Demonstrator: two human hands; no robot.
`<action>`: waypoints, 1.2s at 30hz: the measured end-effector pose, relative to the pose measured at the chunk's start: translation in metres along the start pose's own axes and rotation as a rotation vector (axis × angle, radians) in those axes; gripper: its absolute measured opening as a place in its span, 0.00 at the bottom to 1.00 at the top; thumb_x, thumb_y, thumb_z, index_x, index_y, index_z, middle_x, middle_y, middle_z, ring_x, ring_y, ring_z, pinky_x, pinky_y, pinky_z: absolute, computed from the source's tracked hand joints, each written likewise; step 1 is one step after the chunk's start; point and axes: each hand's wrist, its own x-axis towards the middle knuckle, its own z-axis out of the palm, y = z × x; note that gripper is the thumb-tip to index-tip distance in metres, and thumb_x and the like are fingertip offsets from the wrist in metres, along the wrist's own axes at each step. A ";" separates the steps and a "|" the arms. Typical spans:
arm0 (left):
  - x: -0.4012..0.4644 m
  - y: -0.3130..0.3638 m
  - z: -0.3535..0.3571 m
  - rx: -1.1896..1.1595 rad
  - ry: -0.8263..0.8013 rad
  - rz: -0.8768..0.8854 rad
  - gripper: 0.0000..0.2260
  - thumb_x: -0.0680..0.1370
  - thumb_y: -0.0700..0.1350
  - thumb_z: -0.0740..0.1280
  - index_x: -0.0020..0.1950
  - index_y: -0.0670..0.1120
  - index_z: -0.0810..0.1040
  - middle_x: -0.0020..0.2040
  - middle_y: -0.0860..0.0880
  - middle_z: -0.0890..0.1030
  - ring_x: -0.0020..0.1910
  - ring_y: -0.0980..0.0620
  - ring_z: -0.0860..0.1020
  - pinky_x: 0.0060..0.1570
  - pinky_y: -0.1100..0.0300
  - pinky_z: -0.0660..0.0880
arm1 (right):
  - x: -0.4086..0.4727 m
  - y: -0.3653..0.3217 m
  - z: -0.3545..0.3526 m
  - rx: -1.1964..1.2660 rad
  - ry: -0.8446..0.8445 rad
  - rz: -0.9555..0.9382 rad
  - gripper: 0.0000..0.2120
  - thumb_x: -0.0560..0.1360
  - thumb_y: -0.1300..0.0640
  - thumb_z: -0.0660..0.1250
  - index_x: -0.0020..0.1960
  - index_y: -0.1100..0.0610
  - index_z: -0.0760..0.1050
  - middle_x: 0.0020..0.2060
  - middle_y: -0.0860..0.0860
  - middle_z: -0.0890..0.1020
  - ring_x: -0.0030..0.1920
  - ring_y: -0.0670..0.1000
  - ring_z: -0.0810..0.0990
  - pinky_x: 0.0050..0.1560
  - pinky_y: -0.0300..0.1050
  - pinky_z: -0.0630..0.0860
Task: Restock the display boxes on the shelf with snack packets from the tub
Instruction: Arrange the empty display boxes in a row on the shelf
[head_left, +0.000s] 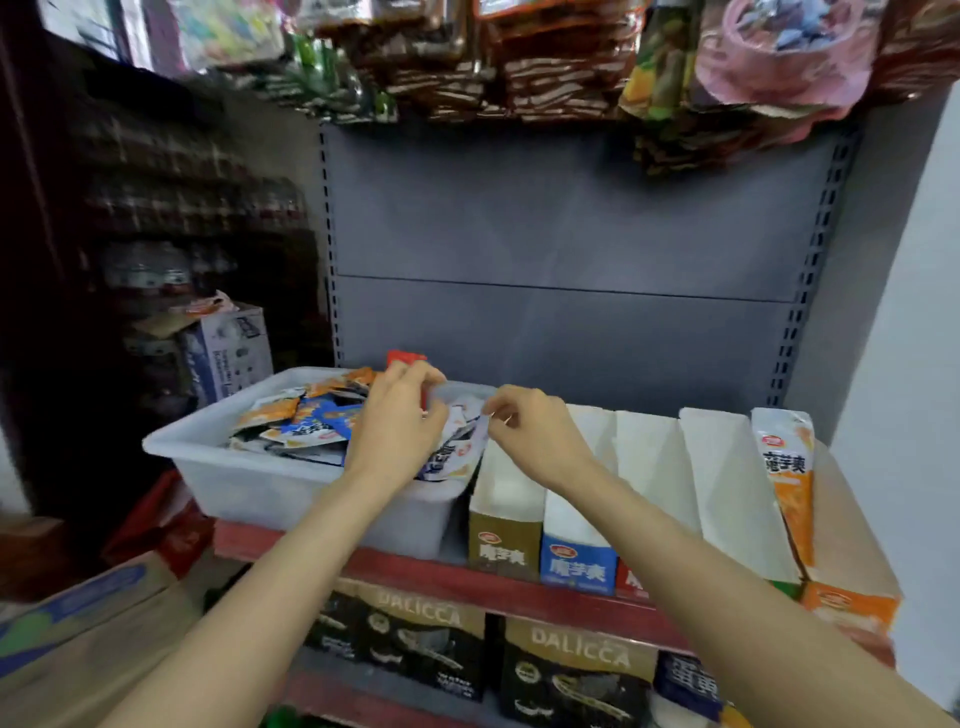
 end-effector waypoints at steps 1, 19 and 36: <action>0.001 -0.019 -0.010 0.043 -0.008 -0.032 0.09 0.75 0.39 0.65 0.54 0.45 0.76 0.51 0.46 0.75 0.54 0.46 0.74 0.55 0.50 0.72 | 0.007 -0.012 0.015 0.002 -0.027 -0.017 0.11 0.74 0.60 0.63 0.55 0.56 0.78 0.50 0.52 0.82 0.50 0.53 0.79 0.50 0.46 0.75; 0.050 -0.152 -0.072 0.372 -0.402 -0.433 0.11 0.77 0.46 0.64 0.38 0.41 0.73 0.49 0.38 0.80 0.46 0.45 0.76 0.40 0.57 0.67 | 0.097 -0.077 0.127 0.017 -0.528 -0.055 0.40 0.73 0.44 0.68 0.77 0.53 0.51 0.76 0.51 0.56 0.74 0.52 0.57 0.71 0.44 0.57; 0.030 -0.109 -0.069 0.483 0.228 0.059 0.11 0.81 0.42 0.58 0.61 0.43 0.75 0.40 0.41 0.82 0.40 0.39 0.80 0.34 0.54 0.68 | 0.087 -0.086 0.106 0.259 -0.272 -0.073 0.21 0.81 0.46 0.54 0.67 0.55 0.72 0.62 0.52 0.76 0.63 0.52 0.72 0.58 0.43 0.67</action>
